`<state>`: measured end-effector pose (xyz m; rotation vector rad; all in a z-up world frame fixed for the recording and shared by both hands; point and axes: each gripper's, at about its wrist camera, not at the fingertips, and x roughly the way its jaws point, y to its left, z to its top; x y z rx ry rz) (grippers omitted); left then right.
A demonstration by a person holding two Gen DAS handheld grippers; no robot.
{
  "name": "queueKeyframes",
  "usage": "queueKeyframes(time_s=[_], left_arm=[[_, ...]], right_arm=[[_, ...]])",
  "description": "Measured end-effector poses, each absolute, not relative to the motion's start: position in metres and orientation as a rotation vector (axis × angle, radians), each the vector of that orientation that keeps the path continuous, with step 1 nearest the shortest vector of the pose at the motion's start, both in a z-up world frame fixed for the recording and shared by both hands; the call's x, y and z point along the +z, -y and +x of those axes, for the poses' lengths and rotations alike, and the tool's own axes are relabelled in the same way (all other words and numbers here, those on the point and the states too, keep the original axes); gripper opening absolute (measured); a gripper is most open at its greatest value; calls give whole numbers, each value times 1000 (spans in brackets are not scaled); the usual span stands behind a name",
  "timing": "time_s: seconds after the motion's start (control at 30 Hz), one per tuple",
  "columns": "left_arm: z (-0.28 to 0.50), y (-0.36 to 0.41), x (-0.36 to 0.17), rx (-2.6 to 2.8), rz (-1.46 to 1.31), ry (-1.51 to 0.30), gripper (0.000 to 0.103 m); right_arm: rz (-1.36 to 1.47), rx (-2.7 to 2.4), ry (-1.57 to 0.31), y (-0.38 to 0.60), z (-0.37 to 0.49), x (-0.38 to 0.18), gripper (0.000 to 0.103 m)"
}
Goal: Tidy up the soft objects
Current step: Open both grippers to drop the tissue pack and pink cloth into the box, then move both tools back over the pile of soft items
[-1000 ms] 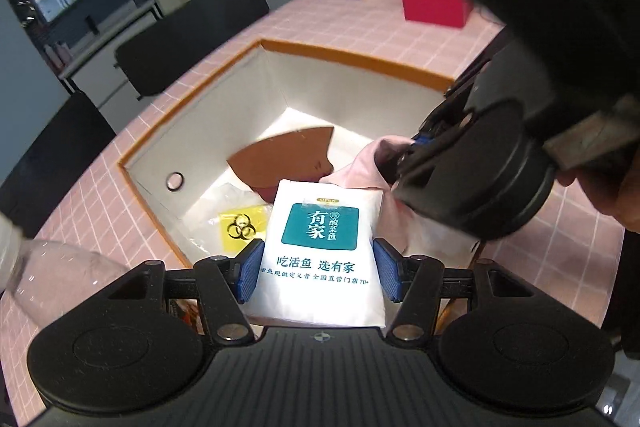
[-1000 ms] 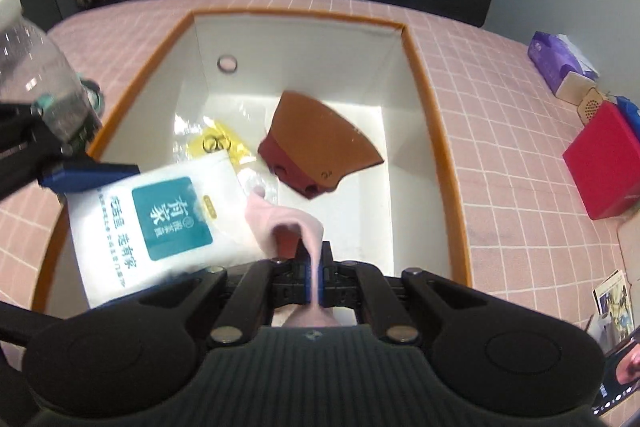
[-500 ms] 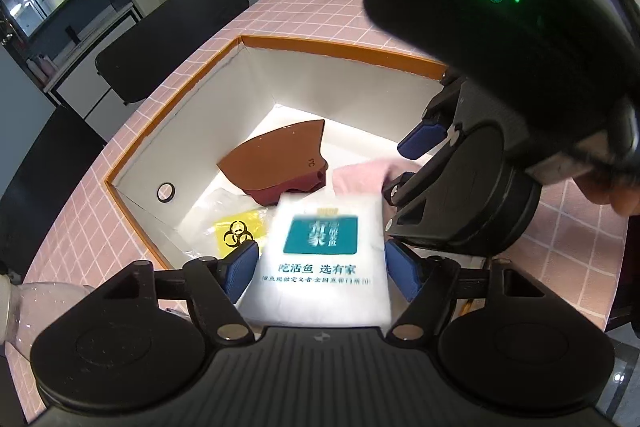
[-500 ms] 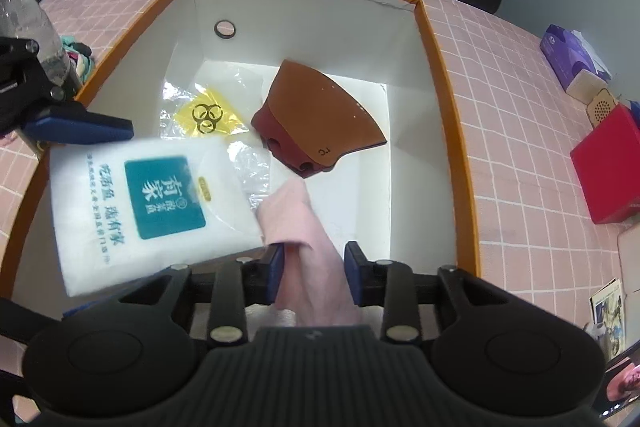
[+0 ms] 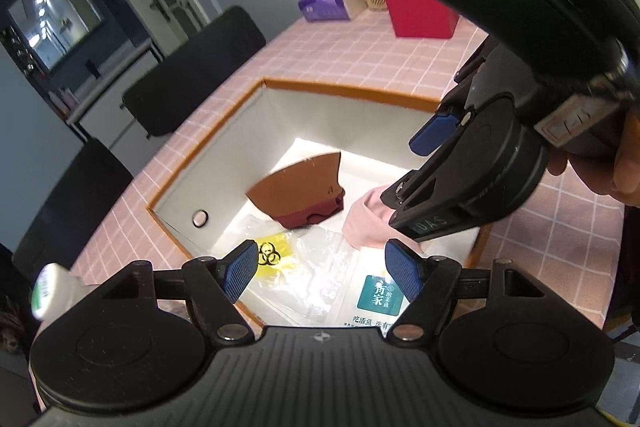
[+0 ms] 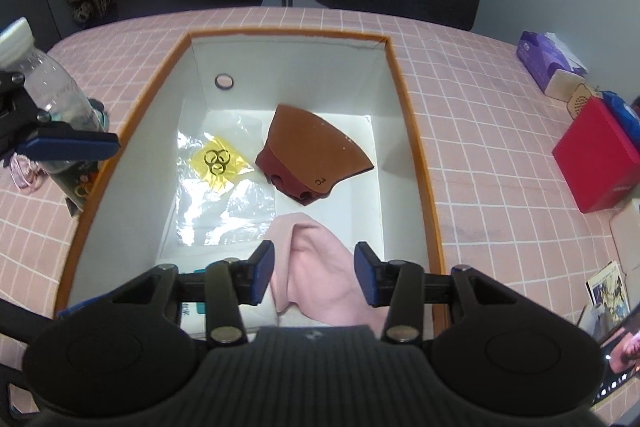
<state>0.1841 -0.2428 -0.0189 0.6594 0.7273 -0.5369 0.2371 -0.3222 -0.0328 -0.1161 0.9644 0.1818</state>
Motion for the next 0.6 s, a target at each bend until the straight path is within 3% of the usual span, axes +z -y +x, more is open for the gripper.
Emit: queueKeyframes(time_s=[0.2, 0.6], left_arm=[[155, 230, -6, -555, 638, -624, 84], [105, 172, -3, -541, 502, -419, 82]], right_arm=[[-78, 182, -860, 319, 204, -10, 56], [-74, 140, -626, 294, 124, 11, 58]])
